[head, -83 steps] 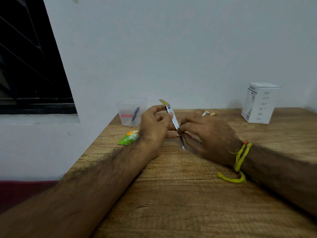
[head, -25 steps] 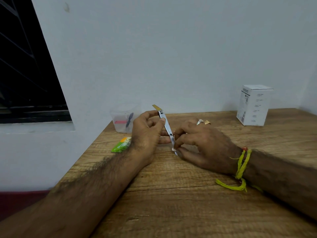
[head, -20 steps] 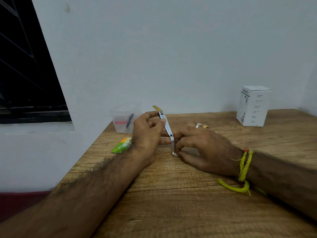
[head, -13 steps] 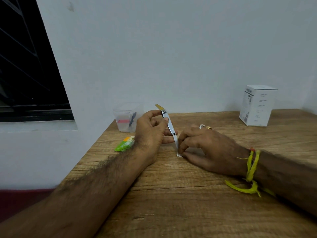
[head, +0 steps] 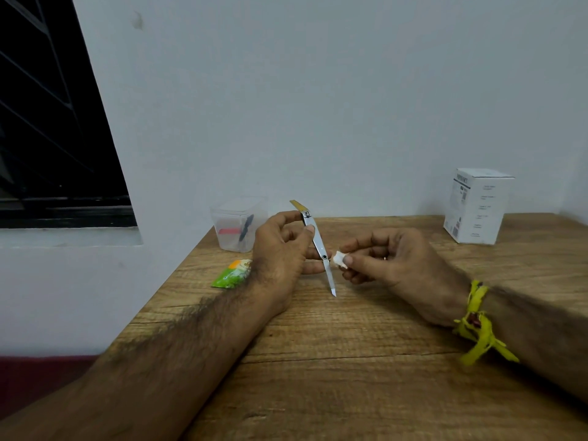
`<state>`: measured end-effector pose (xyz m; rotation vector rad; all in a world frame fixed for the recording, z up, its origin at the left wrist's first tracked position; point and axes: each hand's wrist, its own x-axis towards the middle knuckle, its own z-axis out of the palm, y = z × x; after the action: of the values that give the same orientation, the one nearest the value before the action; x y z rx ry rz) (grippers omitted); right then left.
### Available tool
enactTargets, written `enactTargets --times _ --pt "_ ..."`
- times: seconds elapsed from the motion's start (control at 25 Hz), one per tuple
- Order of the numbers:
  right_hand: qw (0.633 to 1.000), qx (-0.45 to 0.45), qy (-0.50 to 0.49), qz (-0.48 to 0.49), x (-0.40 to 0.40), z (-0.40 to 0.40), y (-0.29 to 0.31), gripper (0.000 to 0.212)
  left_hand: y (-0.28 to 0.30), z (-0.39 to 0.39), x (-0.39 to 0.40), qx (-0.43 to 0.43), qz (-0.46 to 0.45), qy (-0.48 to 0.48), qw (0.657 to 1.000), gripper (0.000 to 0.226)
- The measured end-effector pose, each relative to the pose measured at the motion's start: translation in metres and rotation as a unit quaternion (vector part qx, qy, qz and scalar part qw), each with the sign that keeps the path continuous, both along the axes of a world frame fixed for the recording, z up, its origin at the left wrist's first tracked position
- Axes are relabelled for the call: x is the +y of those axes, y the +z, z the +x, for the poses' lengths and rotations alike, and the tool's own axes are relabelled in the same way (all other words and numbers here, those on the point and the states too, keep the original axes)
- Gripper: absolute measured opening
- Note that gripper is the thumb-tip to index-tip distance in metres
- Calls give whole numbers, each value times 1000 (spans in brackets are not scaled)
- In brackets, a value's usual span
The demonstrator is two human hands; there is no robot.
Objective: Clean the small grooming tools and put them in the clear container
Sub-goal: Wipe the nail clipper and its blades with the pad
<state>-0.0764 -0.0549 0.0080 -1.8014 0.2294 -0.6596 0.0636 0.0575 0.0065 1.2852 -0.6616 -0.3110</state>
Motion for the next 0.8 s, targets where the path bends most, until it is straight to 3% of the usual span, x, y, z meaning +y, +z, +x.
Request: enactTargets --times 0.12,0.2,0.28,0.48,0.8 --pt "972 -19 -34 -231 6 -3 -2 15 0 0 -1 3 0 2 1000 26" --pt "899 -50 -43 -433 10 -1 -4 11 -1 1 -1 3 1 2 1000 27" --pt "838 -40 -40 -542 11 3 -6 9 -1 0 -1 6 1 0 1000 28" --pt "828 19 10 -560 -2 3 -8 18 -1 1 -2 2 3 3 1000 29" --pt "793 25 14 -609 0 1 -5 27 0 -1 -1 1 9 7 1000 25"
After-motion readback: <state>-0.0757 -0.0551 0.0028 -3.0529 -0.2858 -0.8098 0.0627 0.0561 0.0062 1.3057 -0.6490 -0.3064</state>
